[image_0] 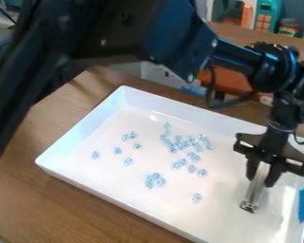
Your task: Sweep into pile
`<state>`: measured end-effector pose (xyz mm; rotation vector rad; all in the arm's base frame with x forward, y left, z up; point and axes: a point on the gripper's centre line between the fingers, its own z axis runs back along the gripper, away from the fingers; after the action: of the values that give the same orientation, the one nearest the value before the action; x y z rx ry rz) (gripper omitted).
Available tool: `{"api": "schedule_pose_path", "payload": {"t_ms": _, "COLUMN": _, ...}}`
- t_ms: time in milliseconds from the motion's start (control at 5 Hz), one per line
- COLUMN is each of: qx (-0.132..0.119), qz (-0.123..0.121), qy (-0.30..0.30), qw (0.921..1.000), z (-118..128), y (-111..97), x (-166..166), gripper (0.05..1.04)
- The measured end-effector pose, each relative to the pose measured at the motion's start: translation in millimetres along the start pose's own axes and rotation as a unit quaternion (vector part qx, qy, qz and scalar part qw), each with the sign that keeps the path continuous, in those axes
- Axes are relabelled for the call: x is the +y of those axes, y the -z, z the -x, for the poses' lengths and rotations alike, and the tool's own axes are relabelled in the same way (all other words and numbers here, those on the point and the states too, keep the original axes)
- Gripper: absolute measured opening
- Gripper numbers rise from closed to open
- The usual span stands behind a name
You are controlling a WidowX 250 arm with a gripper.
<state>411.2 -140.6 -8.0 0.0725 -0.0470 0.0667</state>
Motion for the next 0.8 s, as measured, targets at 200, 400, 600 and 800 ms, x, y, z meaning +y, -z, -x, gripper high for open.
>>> {"api": "schedule_pose_path", "payload": {"t_ms": 200, "qx": 0.002, "qz": -0.001, "qy": -0.01, "qw": 1.0, "z": -5.9, "y": 3.3, "x": 18.2, "gripper": 0.34}}
{"api": "schedule_pose_path", "payload": {"t_ms": 400, "qx": -0.002, "qz": -0.006, "qy": -0.034, "qw": 0.9994, "z": -13.0, "y": 5.5, "x": 47.7, "gripper": 0.34}}
{"api": "schedule_pose_path", "payload": {"t_ms": 600, "qx": -0.004, "qz": -0.009, "qy": -0.034, "qw": 0.9994, "z": -9.7, "y": 6.3, "x": 67.4, "gripper": 0.34}}
{"api": "schedule_pose_path", "payload": {"t_ms": 800, "qx": 0.0, "qz": -0.017, "qy": -0.05, "qw": 0.9986, "z": -6.2, "y": 7.7, "x": 104.1, "gripper": 0.34}}
